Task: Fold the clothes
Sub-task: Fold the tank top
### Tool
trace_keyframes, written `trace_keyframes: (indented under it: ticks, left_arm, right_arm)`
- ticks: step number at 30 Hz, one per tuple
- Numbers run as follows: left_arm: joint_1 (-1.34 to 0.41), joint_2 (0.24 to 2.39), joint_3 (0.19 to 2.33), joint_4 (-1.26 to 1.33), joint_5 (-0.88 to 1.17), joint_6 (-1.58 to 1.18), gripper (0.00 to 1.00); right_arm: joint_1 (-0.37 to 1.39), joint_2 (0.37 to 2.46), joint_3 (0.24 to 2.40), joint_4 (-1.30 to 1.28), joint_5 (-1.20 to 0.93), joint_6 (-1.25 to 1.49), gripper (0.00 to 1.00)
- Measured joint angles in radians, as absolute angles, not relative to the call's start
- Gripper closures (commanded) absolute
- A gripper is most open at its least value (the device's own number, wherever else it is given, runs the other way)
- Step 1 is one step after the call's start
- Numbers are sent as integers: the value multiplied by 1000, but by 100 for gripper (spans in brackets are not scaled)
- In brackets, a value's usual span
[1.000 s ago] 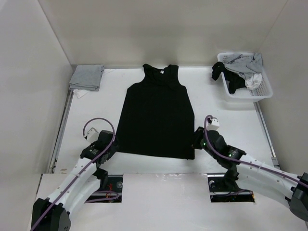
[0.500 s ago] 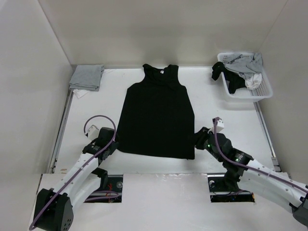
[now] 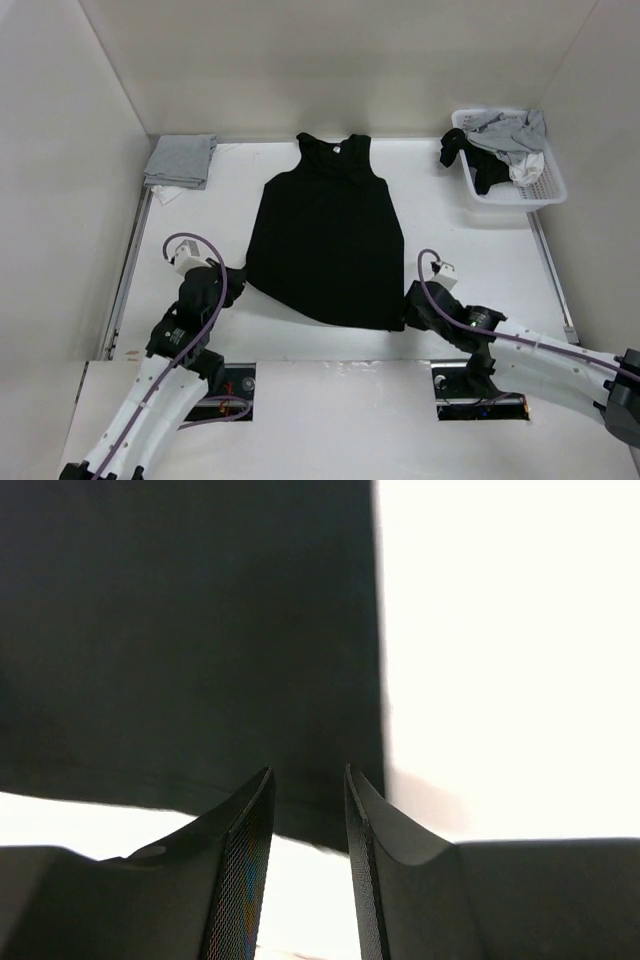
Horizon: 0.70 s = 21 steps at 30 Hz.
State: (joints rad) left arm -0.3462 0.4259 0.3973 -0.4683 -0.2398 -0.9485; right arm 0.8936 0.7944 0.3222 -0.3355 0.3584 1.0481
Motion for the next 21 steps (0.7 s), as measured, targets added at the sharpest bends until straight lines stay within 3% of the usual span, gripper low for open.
trace_keyframes:
  ticks: [7, 19, 21]
  left_arm:
    - [-397, 350, 334, -444, -252, -905, 99]
    - [-405, 333, 293, -388, -202, -856, 98]
    - [-403, 331, 293, -382, -199, -852, 98]
  right_arm:
    - [964, 892, 394, -521, 382, 1180, 59]
    - [987, 956, 404, -579, 381, 1338, 73]
    - [988, 956, 403, -576, 370, 1345, 83]
